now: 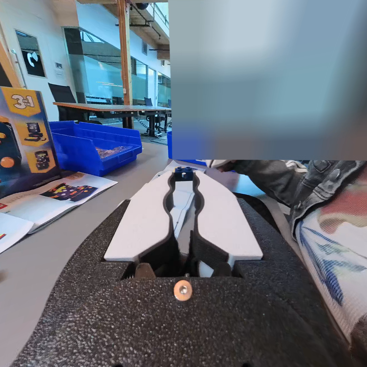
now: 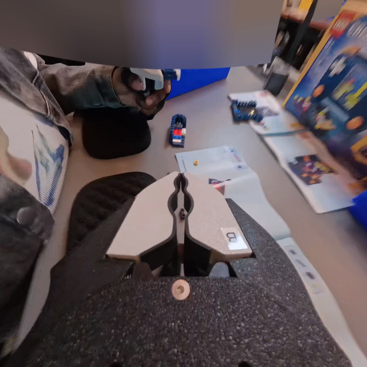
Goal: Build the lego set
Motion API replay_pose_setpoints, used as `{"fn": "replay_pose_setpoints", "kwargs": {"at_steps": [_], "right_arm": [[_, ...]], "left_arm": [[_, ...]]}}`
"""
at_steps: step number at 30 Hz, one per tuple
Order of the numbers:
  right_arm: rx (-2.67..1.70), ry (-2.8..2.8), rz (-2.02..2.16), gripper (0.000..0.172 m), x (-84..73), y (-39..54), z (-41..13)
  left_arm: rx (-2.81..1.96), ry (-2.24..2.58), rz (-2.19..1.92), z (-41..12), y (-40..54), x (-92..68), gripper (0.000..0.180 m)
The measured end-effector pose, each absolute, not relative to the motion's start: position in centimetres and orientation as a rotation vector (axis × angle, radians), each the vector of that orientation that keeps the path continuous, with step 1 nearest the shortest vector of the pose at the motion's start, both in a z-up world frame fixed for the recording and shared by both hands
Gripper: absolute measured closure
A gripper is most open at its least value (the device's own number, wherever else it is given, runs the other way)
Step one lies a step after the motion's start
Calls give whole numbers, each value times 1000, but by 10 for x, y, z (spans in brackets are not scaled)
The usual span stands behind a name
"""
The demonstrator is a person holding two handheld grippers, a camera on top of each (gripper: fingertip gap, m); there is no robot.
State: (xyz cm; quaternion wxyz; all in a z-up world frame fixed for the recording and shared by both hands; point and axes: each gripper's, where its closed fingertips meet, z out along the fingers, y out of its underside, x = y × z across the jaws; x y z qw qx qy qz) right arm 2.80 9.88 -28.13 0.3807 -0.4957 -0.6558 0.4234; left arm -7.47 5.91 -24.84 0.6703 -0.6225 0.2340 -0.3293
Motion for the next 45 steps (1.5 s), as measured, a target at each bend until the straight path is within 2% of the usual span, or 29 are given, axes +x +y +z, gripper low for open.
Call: {"fn": "replay_pose_setpoints", "kwargs": {"at_steps": [6,9,10,11,12,13,14,15,18,21,22,23,24,25,28,31,32,37,40,45], "right_arm": [[-953,-1411,1529,172,45,86,-246],[-884,-1398,1586,172,32,77,-251],[-879,-1413,1607,168,27,72,-256],[-894,-1424,1601,151,21,71,-259],[-931,-1436,1580,141,17,72,-262],[-943,-1454,1579,139,16,72,-264],[-926,-1475,1594,165,18,69,-264],[-917,-1474,1594,172,19,69,-264],[-944,-1428,1537,171,17,78,-266],[-940,-1272,1526,127,18,94,-255],[-950,-1237,1525,123,19,99,-253],[-946,-1233,1537,135,21,100,-252],[-936,-1256,1551,161,23,97,-253],[-951,-1277,1554,172,23,96,-255],[-1053,-1376,1514,172,15,94,-274],[-1079,-1460,1450,157,10,91,-288],[-1095,-1496,1434,172,10,88,-292],[-1145,-1565,1423,172,7,85,-302],[-1191,-1564,1406,160,3,90,-304],[-1197,-1915,1180,160,-11,81,-336]], "left_arm": [[-1428,526,-747,-254,60,-79,164],[-1424,540,-755,-256,60,-77,164],[-1429,548,-752,-257,60,-76,164],[-1435,552,-753,-258,61,-75,164],[-1437,553,-755,-259,61,-75,164],[-1435,550,-758,-258,61,-76,164],[-1432,547,-762,-258,61,-76,164],[-1430,539,-768,-258,61,-78,164],[-1421,518,-791,-256,61,-80,164],[-1418,509,-809,-255,61,-81,164],[-1416,513,-811,-255,61,-80,164],[-1416,514,-814,-255,60,-80,164],[-1418,513,-816,-256,61,-80,164],[-1417,511,-821,-255,61,-80,164],[-1417,498,-832,-255,62,-82,164],[-1431,495,-813,-258,64,-84,164],[-1437,499,-802,-259,64,-85,164],[-1436,517,-785,-259,63,-83,164],[-1444,521,-778,-261,64,-83,164],[-1441,580,-765,-263,61,-77,164]]}}
